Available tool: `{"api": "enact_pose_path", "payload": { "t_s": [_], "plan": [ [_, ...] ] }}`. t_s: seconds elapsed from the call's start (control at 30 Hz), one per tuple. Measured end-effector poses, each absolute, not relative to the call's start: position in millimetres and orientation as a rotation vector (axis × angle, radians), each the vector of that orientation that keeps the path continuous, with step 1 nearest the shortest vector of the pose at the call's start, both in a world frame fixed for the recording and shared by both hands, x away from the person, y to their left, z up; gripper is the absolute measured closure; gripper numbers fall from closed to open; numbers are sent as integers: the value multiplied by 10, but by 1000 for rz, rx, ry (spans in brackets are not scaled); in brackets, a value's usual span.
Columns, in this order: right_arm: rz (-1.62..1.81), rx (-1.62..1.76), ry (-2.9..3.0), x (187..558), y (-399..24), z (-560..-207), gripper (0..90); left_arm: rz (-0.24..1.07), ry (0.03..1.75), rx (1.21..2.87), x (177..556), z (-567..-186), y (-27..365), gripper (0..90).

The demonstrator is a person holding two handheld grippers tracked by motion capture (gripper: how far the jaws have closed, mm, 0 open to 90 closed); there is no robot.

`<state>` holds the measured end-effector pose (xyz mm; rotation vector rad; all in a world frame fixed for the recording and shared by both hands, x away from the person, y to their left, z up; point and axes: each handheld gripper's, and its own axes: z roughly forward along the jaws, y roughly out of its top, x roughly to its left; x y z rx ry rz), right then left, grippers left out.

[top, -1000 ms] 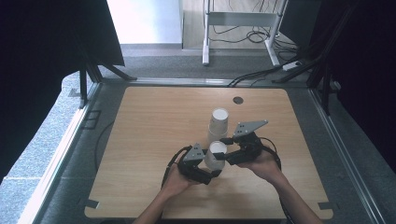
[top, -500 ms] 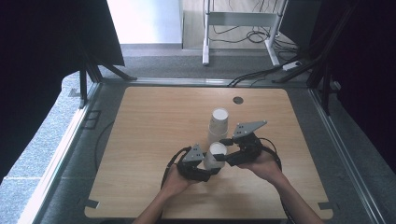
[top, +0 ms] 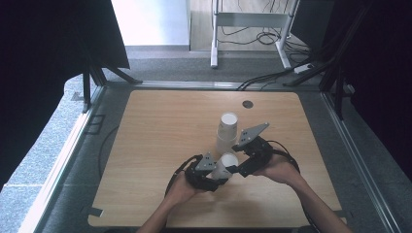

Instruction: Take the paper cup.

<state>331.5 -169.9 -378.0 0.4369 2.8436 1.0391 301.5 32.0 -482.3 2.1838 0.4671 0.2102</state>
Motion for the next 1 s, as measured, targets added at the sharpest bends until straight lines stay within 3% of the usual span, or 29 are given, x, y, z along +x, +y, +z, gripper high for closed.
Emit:
{"api": "enact_pose_path", "payload": {
  "t_s": [0.6, 0.87, 1.0],
  "plan": [
    [778, 193, 3009, 3257, -1465, -4058, 272, 240, 335, 2384, 2918, -4739, 212, 374],
    [727, 152, 3033, 3223, -1420, -4107, 340, 211, 361, 2360, 2896, -4766, 171, 370],
    [738, 169, 3034, 3217, -1428, -4084, 366, 191, 334, 2350, 2932, -4757, 200, 296]
  ]
}}
